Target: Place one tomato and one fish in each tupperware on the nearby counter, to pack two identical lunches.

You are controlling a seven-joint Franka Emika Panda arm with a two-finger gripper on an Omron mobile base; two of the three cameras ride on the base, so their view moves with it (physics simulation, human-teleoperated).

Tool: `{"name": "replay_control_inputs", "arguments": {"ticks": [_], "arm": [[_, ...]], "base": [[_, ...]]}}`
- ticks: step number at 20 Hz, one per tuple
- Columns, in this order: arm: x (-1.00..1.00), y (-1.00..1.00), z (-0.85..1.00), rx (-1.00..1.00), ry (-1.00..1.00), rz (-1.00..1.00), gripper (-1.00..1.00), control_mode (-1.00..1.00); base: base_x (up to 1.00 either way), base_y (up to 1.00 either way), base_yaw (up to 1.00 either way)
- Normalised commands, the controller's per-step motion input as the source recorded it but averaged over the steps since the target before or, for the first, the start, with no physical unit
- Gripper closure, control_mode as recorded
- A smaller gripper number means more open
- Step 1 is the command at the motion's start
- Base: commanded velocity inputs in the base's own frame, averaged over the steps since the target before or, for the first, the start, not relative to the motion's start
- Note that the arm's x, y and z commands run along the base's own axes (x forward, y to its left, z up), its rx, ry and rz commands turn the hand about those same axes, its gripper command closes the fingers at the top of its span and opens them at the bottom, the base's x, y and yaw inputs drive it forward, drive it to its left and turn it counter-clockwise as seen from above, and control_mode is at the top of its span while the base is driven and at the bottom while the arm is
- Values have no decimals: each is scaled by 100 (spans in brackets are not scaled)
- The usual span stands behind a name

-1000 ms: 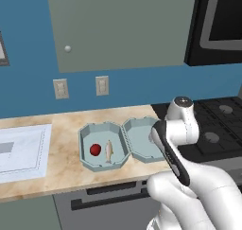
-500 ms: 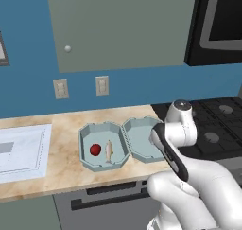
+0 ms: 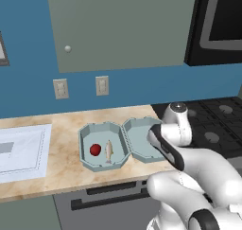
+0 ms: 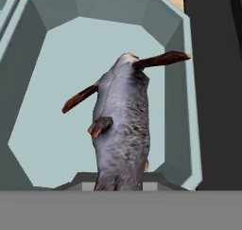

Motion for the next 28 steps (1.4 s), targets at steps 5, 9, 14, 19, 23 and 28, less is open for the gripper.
{"name": "replay_control_inputs", "arguments": {"ticks": [5,9,14,19,23,28], "arm": [[31,0,-14,0,0,-1,100,-100],[20,0,-22,0,1,-1,100,-100],[6,0,-31,0,1,-1,100,-100],[12,-3,-29,0,0,-1,100,-100],[22,-5,-18,0,0,-1,100,-100],[30,-11,-7,0,1,-1,100,-100]], "base": [[0,0,0],[0,0,0],[0,0,0],[0,0,0],[0,0,0],[0,0,0]]}}
